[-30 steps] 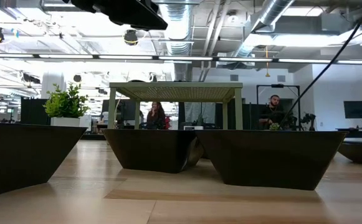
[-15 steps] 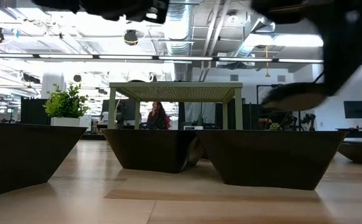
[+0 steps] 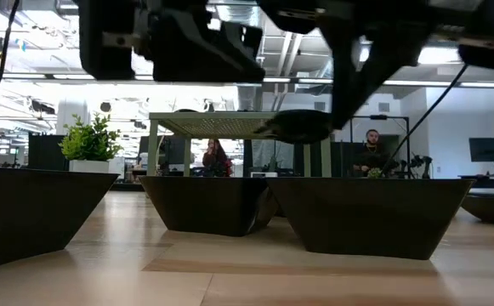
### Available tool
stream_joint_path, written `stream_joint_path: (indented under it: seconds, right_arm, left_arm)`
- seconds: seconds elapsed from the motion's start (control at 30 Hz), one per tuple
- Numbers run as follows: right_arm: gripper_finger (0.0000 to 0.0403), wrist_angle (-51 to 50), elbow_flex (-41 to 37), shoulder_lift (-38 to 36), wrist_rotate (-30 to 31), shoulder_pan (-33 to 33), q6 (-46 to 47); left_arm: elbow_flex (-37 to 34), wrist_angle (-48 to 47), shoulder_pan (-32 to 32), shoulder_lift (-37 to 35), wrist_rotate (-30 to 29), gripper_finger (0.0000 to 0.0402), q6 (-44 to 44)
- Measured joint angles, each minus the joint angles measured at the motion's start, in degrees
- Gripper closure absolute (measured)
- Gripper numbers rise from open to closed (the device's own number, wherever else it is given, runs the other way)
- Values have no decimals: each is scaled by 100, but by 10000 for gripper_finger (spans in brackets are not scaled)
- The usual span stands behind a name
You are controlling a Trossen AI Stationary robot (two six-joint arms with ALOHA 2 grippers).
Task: Pick & Place Mini shaped plates
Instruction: Stack the drop shaped plate on top of the other drop shaped plate on the shelf
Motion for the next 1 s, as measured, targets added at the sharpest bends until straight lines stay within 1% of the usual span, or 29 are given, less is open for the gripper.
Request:
stream_joint_path:
  seconds: [0.13,0.27,0.5,0.73,1.0]
  right_arm:
    - [403,118,-2,0,-33,-90,-408]
    - [403,136,-2,0,-37,-155,-460]
    - [403,287,-2,0,-28,-173,-899]
    - [403,468,-2,0,73,-245,-918]
    - [403,481,-2,0,111,-380,-888]
  left_arm:
    - [0,22,0,218,-238,283,-5]
    - [0,49,0,292,-275,282,-26]
    - [2,87,0,292,-287,298,-130]
    - [2,28,0,296,-275,306,-259]
    - [2,9,-2,296,-314,303,-385]
